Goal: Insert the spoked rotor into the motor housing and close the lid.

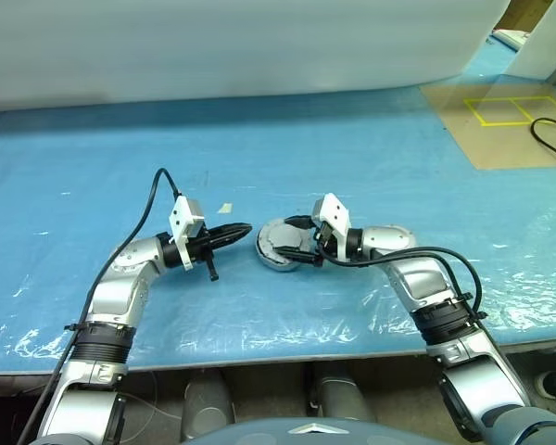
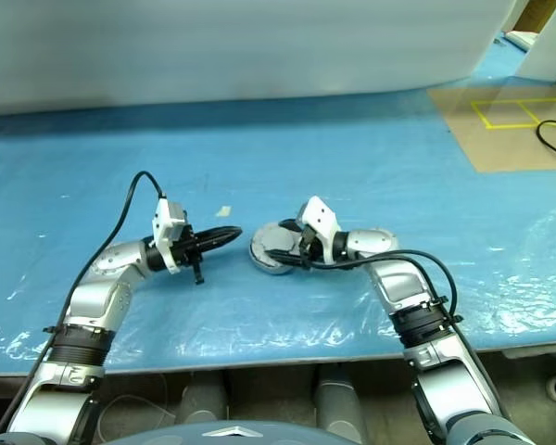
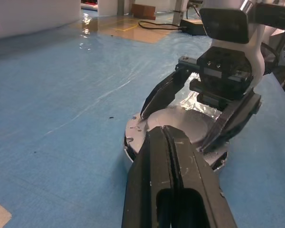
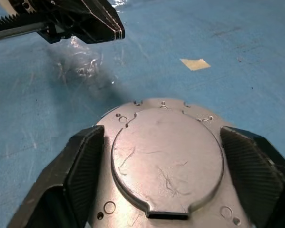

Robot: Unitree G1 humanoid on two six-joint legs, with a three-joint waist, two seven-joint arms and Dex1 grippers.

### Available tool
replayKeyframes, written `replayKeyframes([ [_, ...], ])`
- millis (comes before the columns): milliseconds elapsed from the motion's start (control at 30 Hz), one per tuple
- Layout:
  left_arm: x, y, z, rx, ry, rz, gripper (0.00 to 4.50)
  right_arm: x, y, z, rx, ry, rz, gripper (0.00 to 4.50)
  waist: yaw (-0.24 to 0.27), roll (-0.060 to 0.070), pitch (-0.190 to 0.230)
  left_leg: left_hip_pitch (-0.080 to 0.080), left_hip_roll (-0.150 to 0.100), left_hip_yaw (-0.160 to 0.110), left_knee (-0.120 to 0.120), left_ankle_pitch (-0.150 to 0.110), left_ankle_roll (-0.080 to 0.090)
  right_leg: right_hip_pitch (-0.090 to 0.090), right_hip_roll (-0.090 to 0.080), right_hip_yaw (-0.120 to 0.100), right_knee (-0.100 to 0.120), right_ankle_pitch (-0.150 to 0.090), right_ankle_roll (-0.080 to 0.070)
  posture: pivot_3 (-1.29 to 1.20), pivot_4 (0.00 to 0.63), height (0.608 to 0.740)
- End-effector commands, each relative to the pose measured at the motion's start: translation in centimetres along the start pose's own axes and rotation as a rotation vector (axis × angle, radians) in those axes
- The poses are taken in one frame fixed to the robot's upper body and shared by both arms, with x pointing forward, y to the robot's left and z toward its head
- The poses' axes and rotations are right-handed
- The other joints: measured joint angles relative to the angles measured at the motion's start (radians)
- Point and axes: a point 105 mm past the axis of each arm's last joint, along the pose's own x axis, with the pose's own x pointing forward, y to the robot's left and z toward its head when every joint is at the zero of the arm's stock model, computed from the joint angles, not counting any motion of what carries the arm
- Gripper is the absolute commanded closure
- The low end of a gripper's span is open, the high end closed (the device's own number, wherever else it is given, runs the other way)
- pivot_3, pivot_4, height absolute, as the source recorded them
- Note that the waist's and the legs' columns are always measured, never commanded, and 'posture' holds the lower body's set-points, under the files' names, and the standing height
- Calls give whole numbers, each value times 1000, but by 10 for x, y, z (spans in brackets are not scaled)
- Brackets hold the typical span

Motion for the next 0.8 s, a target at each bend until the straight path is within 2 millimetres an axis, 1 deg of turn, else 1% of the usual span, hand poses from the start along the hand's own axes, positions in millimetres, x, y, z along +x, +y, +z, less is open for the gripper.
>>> replayKeyframes([
  [33,-2,3,8,24,-19,11,4500,3,3,1,-5,-1,19,24,0,0,0,0,0,0,0,0,0,0,0,0,0,0,0,0,150,740],
  [233,-3,5,8,29,-18,22,4500,5,-1,-4,-12,23,-3,24,-5,0,0,0,0,0,1,0,0,0,0,0,1,0,0,0,150,740],
  [333,-4,6,9,35,-21,33,4500,5,0,-6,-14,30,1,616,-5,0,0,0,0,0,1,0,0,0,0,0,1,0,0,0,150,740],
  [400,-6,7,10,38,-26,44,4500,6,0,-5,-11,25,5,1321,-5,0,0,0,0,0,1,0,0,0,0,0,1,0,0,0,150,740],
  [433,-6,7,11,39,-27,50,4500,7,0,-5,-10,23,5,1533,-5,0,0,0,0,0,1,0,0,0,0,0,1,0,0,0,150,740],
  [800,-14,10,5,28,-14,94,4500,15,-1,8,-47,41,-15,1531,-12,0,0,2,0,0,3,0,1,0,0,0,3,0,0,0,150,740],
])
